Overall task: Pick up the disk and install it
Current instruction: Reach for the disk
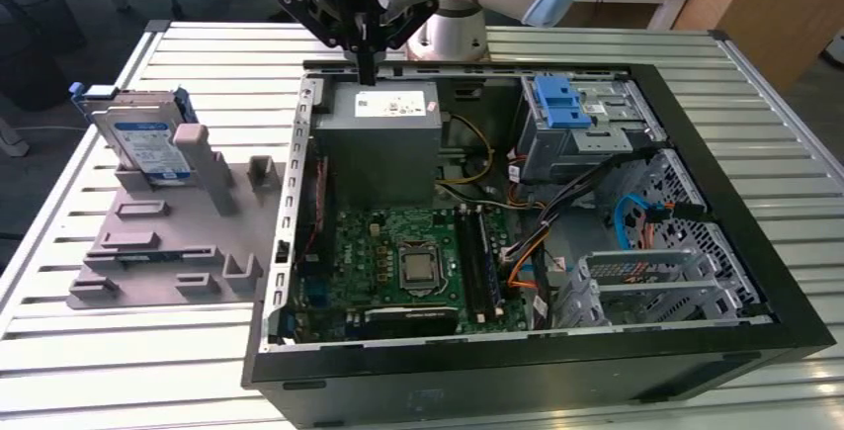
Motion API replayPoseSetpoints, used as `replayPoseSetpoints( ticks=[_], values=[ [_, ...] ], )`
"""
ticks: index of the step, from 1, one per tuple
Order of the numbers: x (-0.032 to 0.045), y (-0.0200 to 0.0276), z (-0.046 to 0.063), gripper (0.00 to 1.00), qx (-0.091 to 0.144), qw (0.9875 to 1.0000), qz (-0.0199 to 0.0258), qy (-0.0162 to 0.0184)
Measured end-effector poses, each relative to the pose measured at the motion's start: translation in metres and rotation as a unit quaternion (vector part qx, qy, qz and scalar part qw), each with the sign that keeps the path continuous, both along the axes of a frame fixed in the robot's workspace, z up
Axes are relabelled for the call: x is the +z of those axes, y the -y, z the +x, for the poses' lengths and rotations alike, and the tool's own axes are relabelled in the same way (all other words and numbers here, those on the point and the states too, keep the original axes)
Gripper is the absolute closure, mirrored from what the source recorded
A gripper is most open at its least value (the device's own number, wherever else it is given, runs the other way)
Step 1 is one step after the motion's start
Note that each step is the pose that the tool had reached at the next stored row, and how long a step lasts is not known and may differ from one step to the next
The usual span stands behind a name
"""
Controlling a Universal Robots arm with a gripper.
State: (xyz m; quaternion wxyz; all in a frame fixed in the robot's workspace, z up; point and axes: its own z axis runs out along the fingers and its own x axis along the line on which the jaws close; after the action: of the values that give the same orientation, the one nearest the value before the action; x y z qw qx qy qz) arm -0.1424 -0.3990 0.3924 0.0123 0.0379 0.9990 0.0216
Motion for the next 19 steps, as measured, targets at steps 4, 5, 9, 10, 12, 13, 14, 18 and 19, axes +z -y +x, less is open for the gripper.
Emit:
replayPoseSetpoints(
  ticks=[4, 5, 9, 10, 12, 13, 14, 18, 19],
  values=[
    [-0.0002, 0.0, -0.004, 0.89, 0.0, 1.0, 0.0, 0.0],
    [-0.0003, 0.0, -0.005, 0.89, 0.0, 1.0, 0.0001, 0.0],
    [-0.0004, 0.0, -0.007, 0.89, 0.0, 1.0, 0.0, 0.0],
    [-0.0004, 0.0, -0.008, 0.89, 0.0, 1.0, 0.0, 0.0],
    [-0.0005, 0.0, -0.009, 0.89, 0.0, 1.0, 0.0, 0.0],
    [-0.0005, 0.0, -0.01, 0.89, 0.0, 1.0, 0.0, 0.0],
    [-0.0005, 0.0, -0.01, 0.89, 0.0, 1.0, 0.0, 0.0],
    [-0.0006, 0.0, -0.014, 0.89, 0.0, 1.0, 0.0001, 0.0],
    [-0.0006, 0.0, -0.015, 0.89, 0.0, 1.0, 0.0, 0.0]
  ],
)
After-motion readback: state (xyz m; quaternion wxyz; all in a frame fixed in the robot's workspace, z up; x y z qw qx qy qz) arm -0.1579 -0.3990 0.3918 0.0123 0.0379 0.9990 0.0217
